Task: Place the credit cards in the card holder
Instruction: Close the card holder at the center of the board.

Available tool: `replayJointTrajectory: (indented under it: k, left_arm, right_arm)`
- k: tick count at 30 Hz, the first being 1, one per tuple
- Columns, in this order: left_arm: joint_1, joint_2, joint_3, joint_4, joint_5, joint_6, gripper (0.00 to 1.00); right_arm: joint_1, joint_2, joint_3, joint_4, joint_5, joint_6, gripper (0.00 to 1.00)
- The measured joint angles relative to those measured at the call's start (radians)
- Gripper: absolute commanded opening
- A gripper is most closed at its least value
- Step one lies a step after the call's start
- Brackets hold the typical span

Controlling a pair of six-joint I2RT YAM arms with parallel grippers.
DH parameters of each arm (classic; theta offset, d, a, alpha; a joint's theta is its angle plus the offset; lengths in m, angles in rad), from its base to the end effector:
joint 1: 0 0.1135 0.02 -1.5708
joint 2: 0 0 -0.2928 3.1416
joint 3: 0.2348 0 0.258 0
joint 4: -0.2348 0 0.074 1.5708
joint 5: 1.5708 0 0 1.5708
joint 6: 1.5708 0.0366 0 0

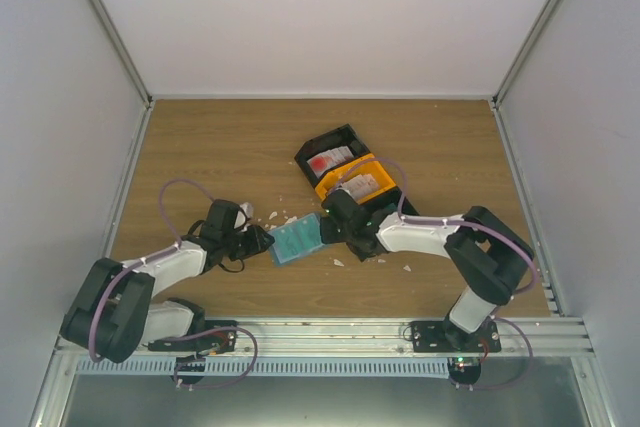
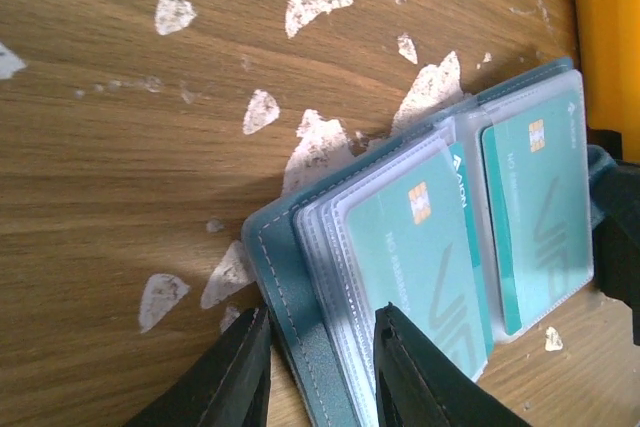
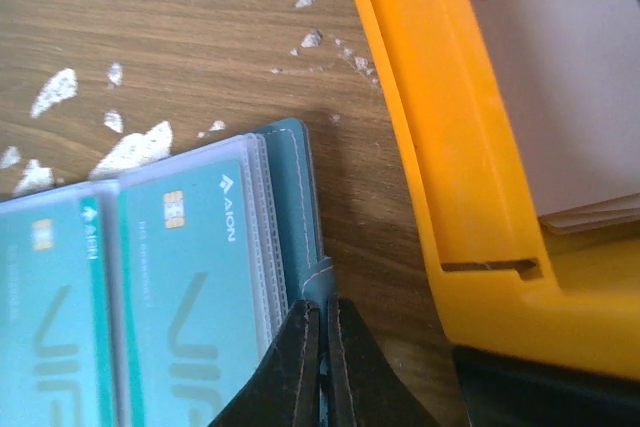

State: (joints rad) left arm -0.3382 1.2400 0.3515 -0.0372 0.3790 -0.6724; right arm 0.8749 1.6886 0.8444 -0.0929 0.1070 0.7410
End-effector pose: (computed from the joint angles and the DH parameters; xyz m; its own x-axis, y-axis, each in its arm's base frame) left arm 0.1791 -0.0774 0.1472 -0.9124 -0.2925 -0.2863 -0.0642 0.7930 -0.6058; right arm 0.2154 0.2518 0.1676 -0.8689 0.0067 -0.4950 -0.1844 0.9236 0.3362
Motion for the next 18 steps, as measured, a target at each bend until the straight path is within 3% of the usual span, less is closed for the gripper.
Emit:
replayJointTrajectory:
  k: [8,18]
  left_arm:
    - [0.003,0.058,0.000,0.074,0.082,0.008,0.31]
    - [0.009,0.156,0.000,0.207,0.194,-0.008,0.31]
  right_arm:
    - [0.000,-0.122,-0.043,0.016,-0.044,-0.010,0.01]
    - [-0.003,-0.183,-0.067,0.099,-0.204,-0.011,0.00]
